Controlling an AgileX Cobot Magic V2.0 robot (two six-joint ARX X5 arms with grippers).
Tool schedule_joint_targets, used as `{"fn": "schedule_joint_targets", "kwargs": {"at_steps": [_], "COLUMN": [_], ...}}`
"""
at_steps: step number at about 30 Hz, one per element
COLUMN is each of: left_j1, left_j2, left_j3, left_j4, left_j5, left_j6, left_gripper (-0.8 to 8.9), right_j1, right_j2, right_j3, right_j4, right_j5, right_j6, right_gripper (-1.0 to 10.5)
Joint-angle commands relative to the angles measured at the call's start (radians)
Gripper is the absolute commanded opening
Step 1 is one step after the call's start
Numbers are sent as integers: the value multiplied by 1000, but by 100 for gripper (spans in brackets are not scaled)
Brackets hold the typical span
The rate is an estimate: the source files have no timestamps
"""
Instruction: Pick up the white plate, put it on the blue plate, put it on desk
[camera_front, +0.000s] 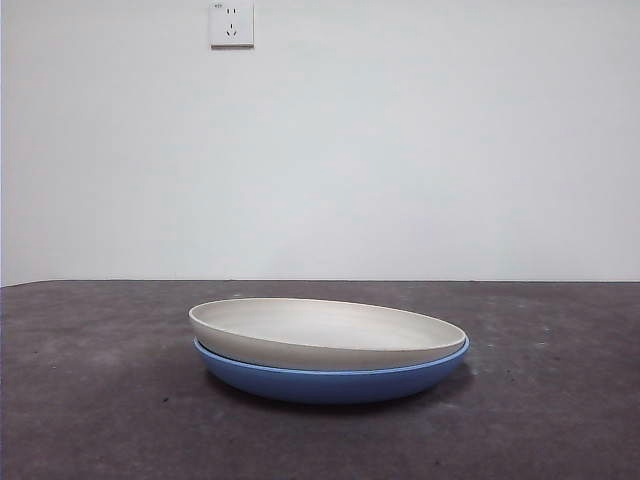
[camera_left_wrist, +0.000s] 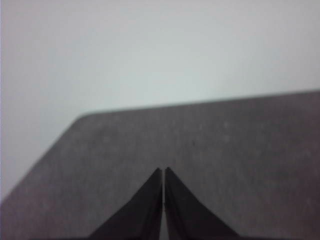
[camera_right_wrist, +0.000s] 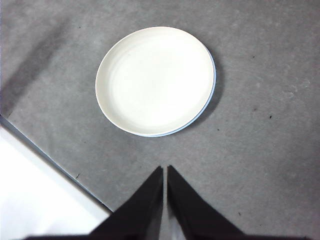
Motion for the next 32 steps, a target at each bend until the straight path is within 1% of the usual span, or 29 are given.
{"fn": "schedule_joint_targets", "kwargs": {"at_steps": [1,10,15,21,32], "left_j1": [2,2,2,2,2], "left_j2": [-15,-79,-136,-136,-136], "left_j3": [-23,-43,-70,-70,-70], "left_j4": [-10,-167,-199,-247,-247], "left_j5": [-3,-3,-3,-3,-3], "left_j6": [-9,-8,-13,-12,-13], "left_gripper": [8,8,8,8,8], "right_j1": [6,6,6,6,6], "right_j2": [7,7,7,7,7], "right_j3": [10,10,10,10,10], "right_j4": [8,8,8,10,11], "right_j5": [-3,-3,-3,-3,-3], "right_j6": [-8,-8,-8,-8,-8], "right_gripper": [8,8,8,8,8]}}
